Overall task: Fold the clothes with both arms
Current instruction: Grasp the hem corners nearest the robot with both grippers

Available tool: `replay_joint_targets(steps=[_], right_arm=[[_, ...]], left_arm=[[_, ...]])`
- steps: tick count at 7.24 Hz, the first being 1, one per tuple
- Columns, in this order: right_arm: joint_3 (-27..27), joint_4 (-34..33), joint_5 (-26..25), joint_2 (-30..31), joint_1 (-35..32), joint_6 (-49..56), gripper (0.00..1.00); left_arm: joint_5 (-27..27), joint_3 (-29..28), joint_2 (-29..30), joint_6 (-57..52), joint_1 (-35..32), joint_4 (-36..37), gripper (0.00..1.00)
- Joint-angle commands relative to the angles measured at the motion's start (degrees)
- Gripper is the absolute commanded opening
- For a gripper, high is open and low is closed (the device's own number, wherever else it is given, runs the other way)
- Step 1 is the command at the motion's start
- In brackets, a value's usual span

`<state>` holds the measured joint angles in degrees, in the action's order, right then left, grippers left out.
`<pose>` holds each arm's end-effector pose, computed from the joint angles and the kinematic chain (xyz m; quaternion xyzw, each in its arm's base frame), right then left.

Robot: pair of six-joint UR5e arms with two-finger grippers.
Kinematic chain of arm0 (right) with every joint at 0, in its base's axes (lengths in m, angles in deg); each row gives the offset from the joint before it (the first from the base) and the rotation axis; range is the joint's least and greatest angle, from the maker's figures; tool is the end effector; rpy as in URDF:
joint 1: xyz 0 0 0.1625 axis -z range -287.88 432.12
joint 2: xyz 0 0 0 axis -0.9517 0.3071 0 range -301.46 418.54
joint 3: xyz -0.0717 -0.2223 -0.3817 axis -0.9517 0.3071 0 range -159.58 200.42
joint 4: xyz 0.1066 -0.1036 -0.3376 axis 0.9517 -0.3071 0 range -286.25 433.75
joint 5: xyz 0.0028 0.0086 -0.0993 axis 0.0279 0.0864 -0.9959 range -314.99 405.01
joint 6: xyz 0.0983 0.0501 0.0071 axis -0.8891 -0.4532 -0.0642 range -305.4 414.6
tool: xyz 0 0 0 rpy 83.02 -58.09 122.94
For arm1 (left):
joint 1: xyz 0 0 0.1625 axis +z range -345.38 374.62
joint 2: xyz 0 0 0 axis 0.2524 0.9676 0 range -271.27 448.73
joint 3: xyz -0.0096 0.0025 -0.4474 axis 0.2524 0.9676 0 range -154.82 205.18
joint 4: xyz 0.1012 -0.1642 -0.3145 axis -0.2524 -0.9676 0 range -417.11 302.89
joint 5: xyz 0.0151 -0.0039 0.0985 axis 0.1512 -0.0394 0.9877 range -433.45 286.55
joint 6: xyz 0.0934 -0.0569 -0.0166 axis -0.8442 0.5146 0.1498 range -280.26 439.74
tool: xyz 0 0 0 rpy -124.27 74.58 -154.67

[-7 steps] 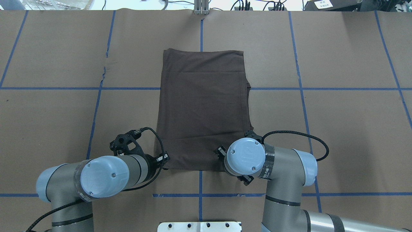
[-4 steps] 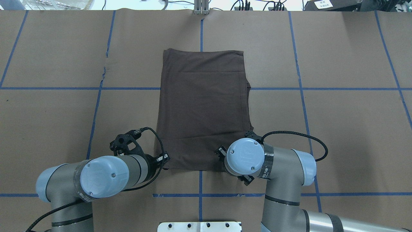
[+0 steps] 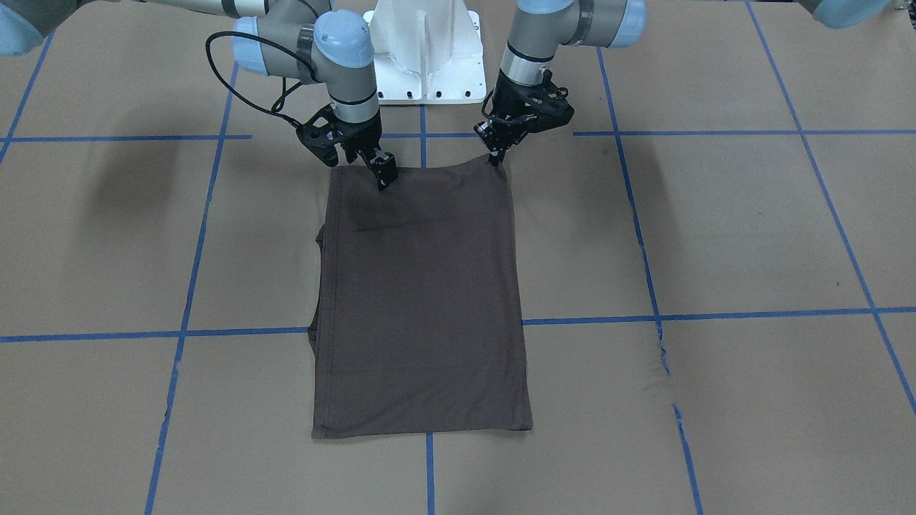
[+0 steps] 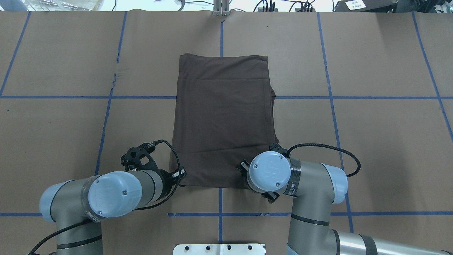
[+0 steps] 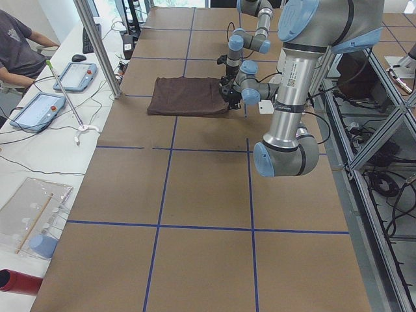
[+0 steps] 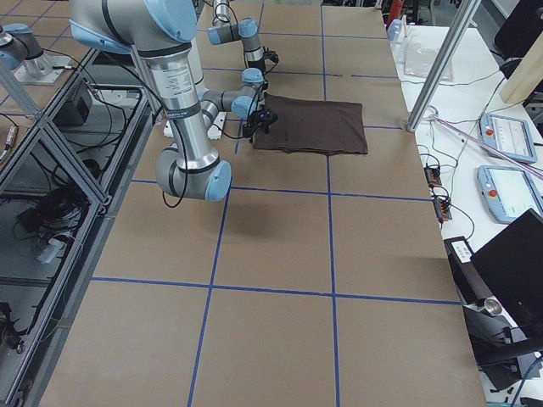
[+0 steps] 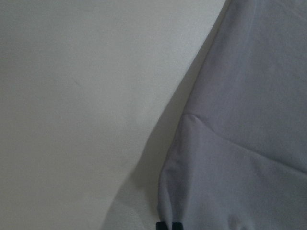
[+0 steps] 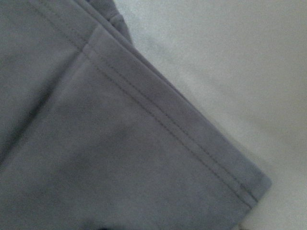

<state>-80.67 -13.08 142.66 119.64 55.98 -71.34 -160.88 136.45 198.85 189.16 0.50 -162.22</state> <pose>-0.5698 -0.2883 0.3450 -0.1242 -0.3509 0.3852 0.8444 0.5085 -0.2705 0.3330 -0.0021 0.4736 -0.2642 0.8402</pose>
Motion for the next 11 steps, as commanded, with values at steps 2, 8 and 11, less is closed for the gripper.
replay_joint_targets(steps=[2,8,11], right_arm=[[-0.1,0.0,0.3,-0.2,-0.2,0.2,0.00],[-0.3,-0.6,0.6,-1.3,-1.0,0.4,0.00],[-0.7,-0.7,0.6,-3.1,-1.8,0.3,0.00]], left_arm=[[0.1,0.0,0.0,0.0,0.0,0.0,0.00],[0.0,0.1,0.1,-0.8,0.0,0.0,0.00],[0.0,0.7,0.3,-0.8,-0.1,0.0,0.00]])
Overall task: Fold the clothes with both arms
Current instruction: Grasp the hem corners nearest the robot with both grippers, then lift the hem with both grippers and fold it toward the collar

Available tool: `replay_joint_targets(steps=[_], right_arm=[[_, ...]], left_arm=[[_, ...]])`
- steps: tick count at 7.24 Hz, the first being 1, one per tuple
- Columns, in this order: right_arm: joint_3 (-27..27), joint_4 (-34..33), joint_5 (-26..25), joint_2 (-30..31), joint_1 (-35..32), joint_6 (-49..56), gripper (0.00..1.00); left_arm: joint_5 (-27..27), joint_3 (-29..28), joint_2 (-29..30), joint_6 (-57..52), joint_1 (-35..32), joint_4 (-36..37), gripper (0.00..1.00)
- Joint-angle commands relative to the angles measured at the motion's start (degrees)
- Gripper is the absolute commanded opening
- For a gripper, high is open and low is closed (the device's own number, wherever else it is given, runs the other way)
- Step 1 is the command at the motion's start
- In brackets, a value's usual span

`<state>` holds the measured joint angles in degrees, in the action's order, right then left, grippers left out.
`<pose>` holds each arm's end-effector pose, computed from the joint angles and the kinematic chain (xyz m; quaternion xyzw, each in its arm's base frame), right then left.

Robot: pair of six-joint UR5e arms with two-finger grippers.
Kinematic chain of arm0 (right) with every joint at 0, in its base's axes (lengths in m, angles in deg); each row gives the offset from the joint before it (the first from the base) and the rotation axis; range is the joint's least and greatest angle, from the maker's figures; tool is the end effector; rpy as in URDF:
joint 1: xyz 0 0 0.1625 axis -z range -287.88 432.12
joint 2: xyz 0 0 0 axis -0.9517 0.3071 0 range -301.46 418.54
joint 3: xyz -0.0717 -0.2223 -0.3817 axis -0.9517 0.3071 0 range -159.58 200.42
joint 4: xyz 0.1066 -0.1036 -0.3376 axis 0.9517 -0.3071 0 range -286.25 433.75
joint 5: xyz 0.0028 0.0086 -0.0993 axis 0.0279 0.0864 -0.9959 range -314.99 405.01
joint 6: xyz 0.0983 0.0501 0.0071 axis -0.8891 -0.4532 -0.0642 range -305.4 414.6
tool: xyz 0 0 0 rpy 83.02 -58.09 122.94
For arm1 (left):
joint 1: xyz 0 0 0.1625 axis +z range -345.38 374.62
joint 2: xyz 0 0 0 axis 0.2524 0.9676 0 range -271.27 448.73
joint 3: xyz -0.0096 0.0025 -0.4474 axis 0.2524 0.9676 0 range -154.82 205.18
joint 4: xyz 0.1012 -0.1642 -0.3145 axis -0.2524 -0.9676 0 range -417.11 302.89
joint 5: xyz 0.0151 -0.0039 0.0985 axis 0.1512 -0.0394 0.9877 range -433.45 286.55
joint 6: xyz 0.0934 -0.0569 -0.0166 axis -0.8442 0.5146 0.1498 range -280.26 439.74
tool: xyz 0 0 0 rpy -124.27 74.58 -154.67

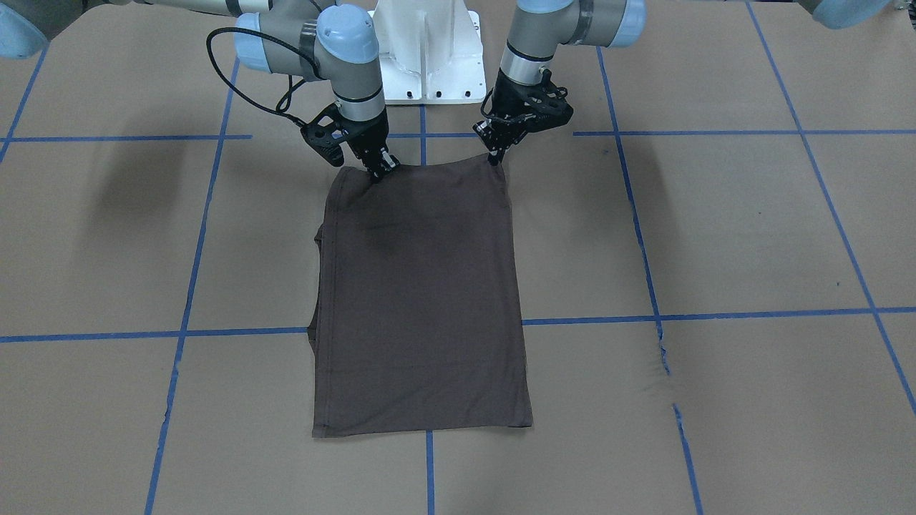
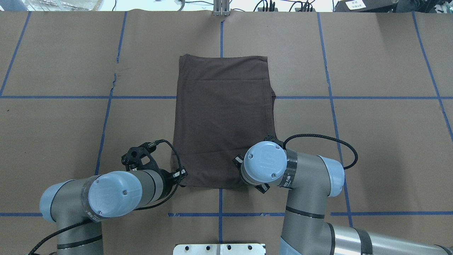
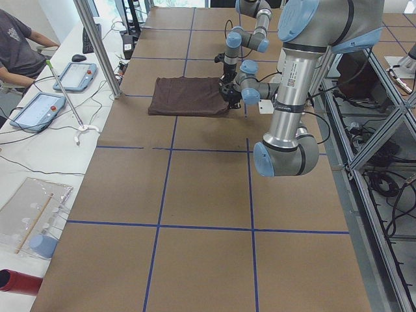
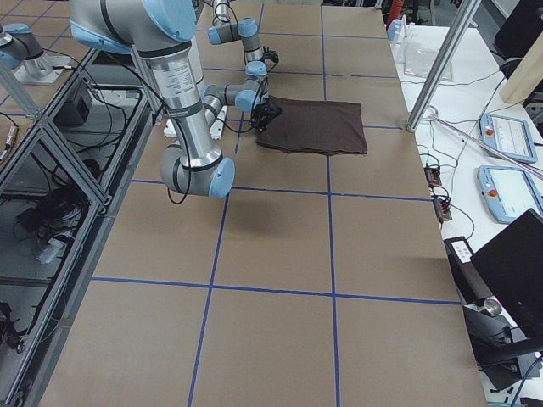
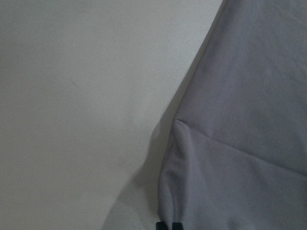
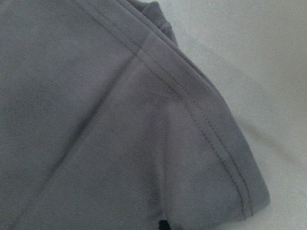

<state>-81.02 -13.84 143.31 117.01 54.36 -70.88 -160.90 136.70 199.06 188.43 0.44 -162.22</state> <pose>-0.5676 -0.3050 0.3154 -0.1252 -0.3699 0.3873 0.8352 0.5078 -0.2709 0.3292 0.0008 0.4771 -0.2588 0.8399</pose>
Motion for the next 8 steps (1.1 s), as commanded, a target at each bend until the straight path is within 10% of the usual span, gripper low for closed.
replay_joint_targets(steps=[1,8], right_arm=[[-0.8,0.0,-0.2,-0.5,-0.2,-0.3,0.00],[-10.8,0.1,0.0,4.7,6.8,0.6,0.00]], left_arm=[[-0.1,1.8,-0.2,-0.1,-0.2,0.2,0.00],[-0.6,15.5,-0.9,0.6,9.3,16.1,0.00]])
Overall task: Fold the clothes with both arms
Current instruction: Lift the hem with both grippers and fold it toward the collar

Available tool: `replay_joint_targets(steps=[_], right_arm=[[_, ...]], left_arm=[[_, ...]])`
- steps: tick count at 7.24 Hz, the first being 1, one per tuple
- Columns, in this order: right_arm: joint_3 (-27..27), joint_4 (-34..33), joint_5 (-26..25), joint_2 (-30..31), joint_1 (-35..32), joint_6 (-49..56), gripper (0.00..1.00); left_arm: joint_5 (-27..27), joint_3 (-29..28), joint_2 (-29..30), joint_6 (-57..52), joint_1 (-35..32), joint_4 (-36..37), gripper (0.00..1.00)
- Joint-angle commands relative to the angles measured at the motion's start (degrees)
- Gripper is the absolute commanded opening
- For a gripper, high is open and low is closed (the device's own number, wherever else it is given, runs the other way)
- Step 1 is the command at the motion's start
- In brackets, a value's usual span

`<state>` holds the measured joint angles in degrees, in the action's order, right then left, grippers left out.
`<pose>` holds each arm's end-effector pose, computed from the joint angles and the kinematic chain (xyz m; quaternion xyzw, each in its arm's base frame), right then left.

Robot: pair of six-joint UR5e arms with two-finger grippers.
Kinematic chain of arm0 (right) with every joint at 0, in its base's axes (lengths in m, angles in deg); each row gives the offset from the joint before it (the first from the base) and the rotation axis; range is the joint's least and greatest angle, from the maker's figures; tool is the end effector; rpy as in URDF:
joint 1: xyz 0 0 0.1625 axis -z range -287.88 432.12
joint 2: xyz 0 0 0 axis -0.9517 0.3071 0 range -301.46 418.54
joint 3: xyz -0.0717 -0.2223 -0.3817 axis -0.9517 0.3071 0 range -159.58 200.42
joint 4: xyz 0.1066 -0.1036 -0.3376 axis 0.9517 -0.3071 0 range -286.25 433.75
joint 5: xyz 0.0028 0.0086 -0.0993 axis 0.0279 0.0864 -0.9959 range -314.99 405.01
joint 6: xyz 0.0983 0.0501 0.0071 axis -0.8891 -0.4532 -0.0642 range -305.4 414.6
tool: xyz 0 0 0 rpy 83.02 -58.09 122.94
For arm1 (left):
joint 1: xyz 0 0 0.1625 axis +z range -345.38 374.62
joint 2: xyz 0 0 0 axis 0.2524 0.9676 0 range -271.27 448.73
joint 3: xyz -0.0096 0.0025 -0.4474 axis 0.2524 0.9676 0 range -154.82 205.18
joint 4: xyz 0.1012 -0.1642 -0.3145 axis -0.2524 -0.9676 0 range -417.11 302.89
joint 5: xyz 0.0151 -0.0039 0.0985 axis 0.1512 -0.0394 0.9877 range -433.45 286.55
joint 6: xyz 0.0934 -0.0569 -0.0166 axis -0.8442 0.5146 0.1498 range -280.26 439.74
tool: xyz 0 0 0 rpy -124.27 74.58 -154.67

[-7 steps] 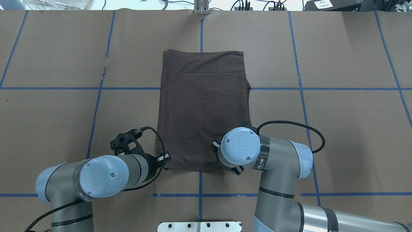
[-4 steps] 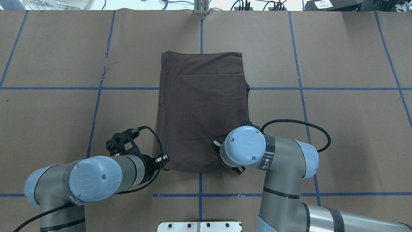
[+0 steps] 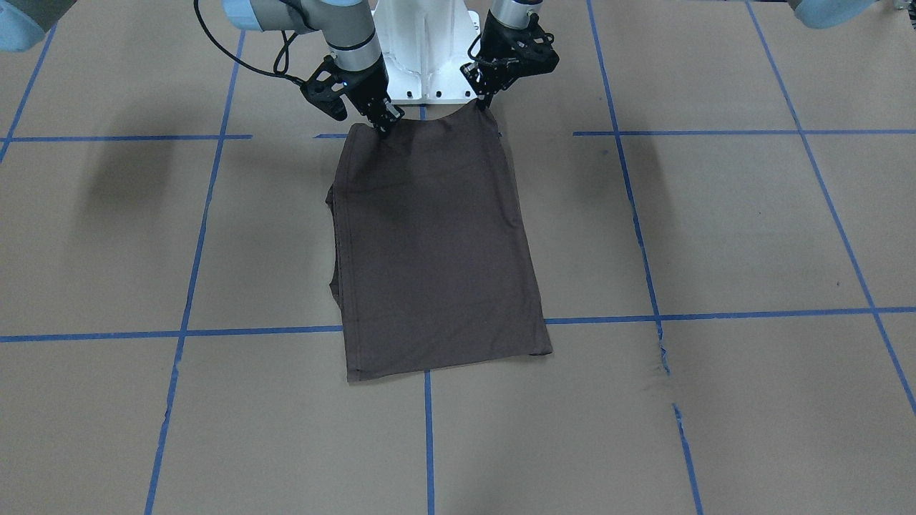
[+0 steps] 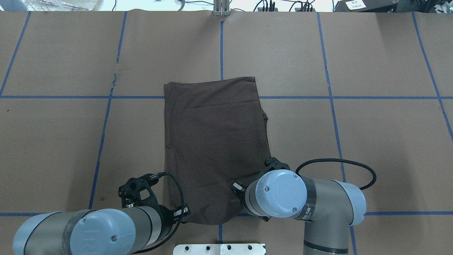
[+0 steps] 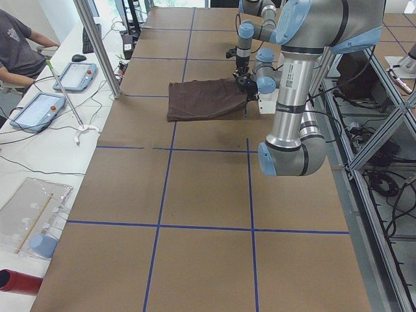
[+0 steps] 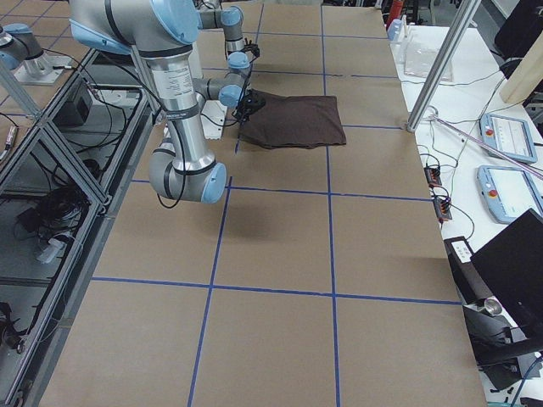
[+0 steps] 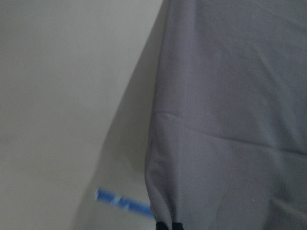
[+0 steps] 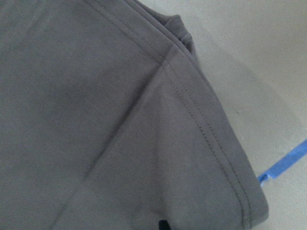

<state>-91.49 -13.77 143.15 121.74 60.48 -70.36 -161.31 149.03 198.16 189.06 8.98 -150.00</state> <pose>-0.5409 -0.2315 0.2944 -0.1498 -0.4091 0.3276 0.8384 0.4859 -0.1861 0.2874 -0.0397 0.4693 -0.1992 0.8594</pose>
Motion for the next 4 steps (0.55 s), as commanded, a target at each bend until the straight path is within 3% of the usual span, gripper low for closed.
replay_joint_targets(steps=[1,4], right_arm=[[-0.1,0.2,-0.1,-0.3,0.1,0.2,0.00],[0.3,0.7,0.7,-3.2,-7.6,6.0,0.00]], left_arm=[[-0.4,4.8,0.1,-0.2,0.7,5.0,0.00],[-0.4,4.3,1.9,-0.7,-6.3,4.9,0.00]])
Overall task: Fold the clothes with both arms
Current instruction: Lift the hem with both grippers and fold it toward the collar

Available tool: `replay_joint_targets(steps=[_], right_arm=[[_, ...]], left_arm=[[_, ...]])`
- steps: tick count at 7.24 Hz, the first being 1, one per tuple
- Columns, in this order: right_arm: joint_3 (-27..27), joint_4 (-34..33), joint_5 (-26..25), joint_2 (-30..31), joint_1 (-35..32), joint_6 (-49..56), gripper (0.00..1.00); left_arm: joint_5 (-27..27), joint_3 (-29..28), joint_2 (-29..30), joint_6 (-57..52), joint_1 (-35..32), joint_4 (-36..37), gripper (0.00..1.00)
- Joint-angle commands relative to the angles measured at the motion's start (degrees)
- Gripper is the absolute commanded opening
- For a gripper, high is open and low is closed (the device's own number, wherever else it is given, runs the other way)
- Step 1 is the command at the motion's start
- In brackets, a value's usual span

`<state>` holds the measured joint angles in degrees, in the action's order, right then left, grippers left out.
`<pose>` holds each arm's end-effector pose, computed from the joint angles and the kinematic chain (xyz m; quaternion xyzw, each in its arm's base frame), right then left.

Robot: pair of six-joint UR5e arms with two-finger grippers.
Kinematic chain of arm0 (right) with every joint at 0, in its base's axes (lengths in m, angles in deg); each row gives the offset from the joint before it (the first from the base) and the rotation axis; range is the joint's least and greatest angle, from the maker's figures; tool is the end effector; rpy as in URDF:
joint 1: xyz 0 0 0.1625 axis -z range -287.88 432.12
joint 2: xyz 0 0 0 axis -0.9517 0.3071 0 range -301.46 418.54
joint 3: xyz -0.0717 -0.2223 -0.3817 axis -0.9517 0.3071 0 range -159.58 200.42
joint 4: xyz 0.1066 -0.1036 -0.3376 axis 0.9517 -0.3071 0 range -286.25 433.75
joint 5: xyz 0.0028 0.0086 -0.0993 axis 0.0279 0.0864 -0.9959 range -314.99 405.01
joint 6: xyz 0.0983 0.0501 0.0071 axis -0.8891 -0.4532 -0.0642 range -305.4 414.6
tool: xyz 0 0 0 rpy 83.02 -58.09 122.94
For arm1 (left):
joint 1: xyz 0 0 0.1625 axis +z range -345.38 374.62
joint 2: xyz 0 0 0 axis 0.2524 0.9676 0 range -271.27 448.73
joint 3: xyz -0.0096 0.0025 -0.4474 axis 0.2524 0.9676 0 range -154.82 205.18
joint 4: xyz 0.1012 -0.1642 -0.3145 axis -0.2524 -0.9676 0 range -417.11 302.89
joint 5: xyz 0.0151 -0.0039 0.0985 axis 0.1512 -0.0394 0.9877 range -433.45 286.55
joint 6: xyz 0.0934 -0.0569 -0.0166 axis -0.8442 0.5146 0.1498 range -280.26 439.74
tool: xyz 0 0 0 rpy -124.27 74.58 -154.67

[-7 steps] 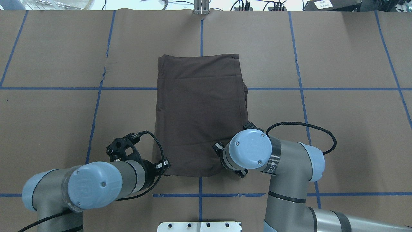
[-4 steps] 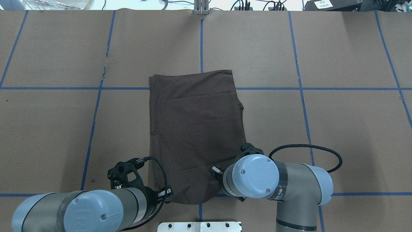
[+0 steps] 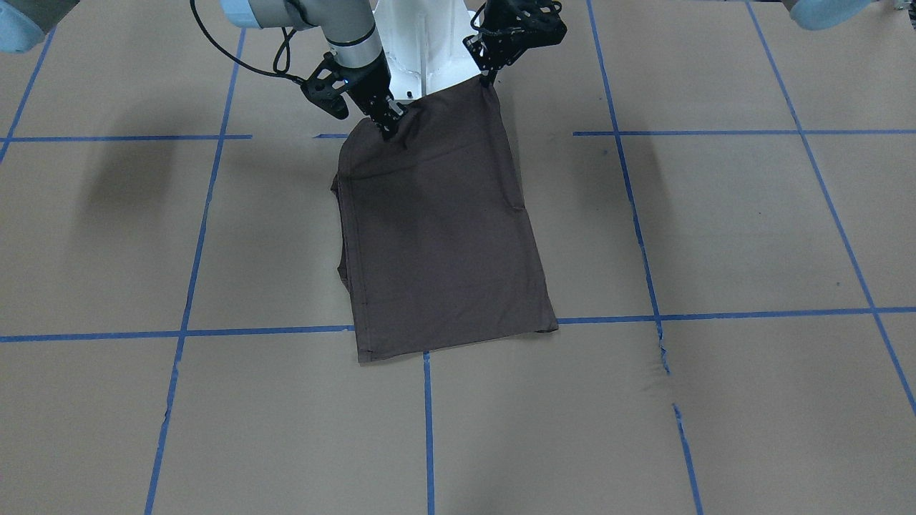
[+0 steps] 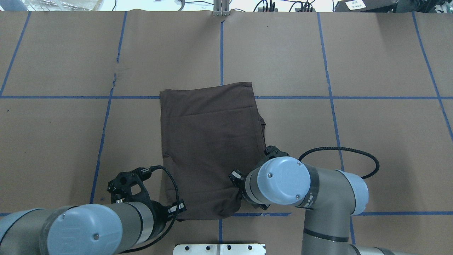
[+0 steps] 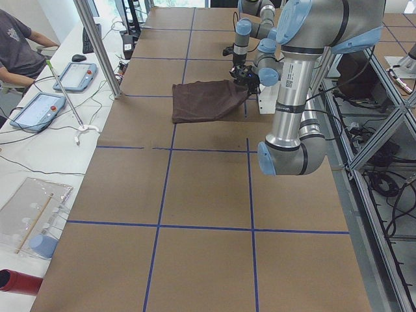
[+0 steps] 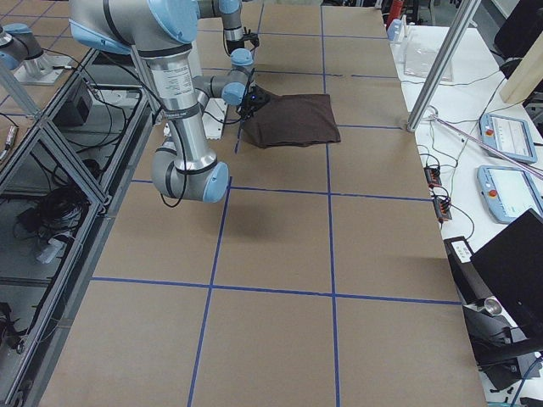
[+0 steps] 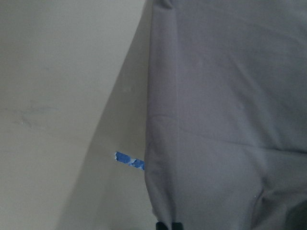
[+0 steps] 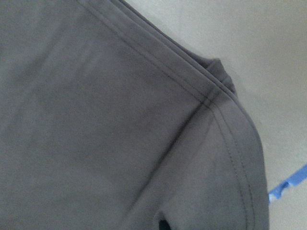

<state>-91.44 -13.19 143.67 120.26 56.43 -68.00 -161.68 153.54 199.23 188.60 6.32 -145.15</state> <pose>-0.5266 -0.2691 0.2782 -0.1324 -0.4317 0.3338 0.8274 0.4568 -0.2048 0.2640 -0.0303 0.4756 -0.2136 0.8528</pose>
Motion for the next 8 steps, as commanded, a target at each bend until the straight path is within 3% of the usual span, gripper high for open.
replay_joint_targets(steps=[1,2,4,6,8], right_arm=[[0.9,0.1,0.8,-2.8,-6.9,5.9,0.00],[3.7,0.1,1.5,-5.5,-9.6,9.3,0.00],[15.5,3.1,1.8,-11.8,-13.7,13.3,0.00],[24.8,8.5,3.2,-15.9,-16.6,14.6,0.00],[28.2,11.1,3.2,-17.8,-17.0,14.8,0.00]], left_arm=[[-0.3,-0.9,2.1,-1.5,-7.7,0.2,0.00],[-0.9,-3.5,4.4,-3.0,-12.9,-0.2,0.00],[-1.9,-14.7,8.8,-6.1,-20.1,-2.4,0.00],[-1.9,-21.3,8.9,-7.1,-22.9,-8.9,0.00],[-1.9,-24.1,8.9,-7.1,-22.9,-12.6,0.00]])
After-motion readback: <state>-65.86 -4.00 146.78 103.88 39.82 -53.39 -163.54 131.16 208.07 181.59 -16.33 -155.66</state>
